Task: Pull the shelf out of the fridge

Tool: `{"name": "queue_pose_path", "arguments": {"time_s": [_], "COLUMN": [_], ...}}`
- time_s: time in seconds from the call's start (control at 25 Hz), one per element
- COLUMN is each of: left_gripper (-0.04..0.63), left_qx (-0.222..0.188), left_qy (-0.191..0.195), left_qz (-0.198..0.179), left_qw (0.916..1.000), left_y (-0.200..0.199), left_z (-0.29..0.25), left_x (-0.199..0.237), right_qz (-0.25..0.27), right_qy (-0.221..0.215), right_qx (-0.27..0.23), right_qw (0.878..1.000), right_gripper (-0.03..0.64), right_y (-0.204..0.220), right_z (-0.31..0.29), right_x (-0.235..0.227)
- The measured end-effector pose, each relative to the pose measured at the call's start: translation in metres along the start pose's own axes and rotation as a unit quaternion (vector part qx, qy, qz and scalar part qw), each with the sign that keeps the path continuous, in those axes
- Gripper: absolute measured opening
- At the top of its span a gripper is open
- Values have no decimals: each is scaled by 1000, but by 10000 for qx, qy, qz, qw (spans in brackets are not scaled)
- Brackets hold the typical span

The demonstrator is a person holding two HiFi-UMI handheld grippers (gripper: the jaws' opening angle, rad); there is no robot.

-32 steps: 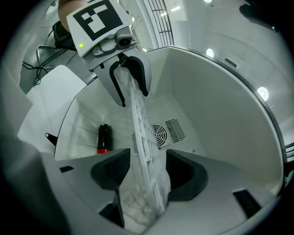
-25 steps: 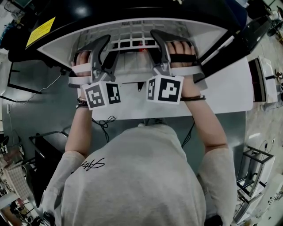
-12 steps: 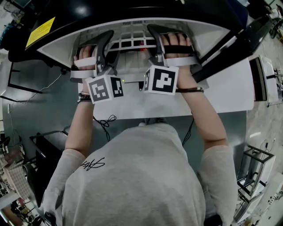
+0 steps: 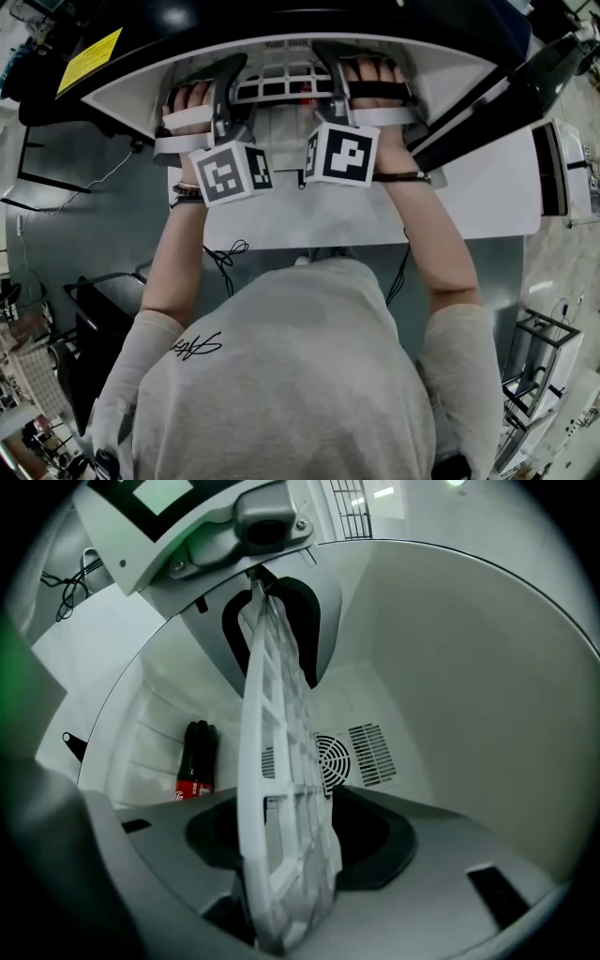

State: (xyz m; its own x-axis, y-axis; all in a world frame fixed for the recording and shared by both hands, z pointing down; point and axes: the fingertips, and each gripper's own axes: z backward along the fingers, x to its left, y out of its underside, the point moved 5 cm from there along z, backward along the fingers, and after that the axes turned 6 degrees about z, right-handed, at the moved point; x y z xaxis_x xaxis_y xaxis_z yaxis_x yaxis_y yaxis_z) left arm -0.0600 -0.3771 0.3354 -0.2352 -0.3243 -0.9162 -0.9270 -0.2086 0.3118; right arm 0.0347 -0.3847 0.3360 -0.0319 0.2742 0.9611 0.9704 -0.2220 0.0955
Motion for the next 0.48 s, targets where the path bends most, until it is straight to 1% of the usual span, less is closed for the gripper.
{"name": "queue_pose_path", "arguments": {"time_s": [0.08, 0.12, 0.2, 0.24, 0.28, 0.32, 0.48], "left_gripper": [200, 171, 87, 66, 64, 64, 49], "left_qx": [78, 118, 184, 199, 205, 208, 215], "left_qy": [-27, -48, -93, -116, -136, -156, -250], "left_qz": [34, 13, -76, -120, -154, -176, -204], "left_qw": [10000, 9999, 9998, 9997, 9996, 9995, 9992], "left_y": [1, 2, 2, 2, 2, 2, 3], "left_z": [-1, -2, -2, -3, -4, -5, -6], "left_x": [2, 3, 4, 3, 3, 3, 4], "right_qz": [37, 91, 196, 262, 354, 451, 571], "right_qy": [47, 60, 127, 195, 279, 365, 516], "right_qx": [2, 21, 42, 44, 51, 63, 79], "right_qw": [10000, 9999, 9997, 9995, 9990, 9983, 9970], "right_gripper": [221, 221, 214, 187, 140, 116, 92], "right_y": [0, -1, -1, 0, 0, 1, 1], "right_z": [-1, -2, -4, -5, -5, -5, -6], "right_x": [0, 0, 2, 3, 3, 3, 2]}}
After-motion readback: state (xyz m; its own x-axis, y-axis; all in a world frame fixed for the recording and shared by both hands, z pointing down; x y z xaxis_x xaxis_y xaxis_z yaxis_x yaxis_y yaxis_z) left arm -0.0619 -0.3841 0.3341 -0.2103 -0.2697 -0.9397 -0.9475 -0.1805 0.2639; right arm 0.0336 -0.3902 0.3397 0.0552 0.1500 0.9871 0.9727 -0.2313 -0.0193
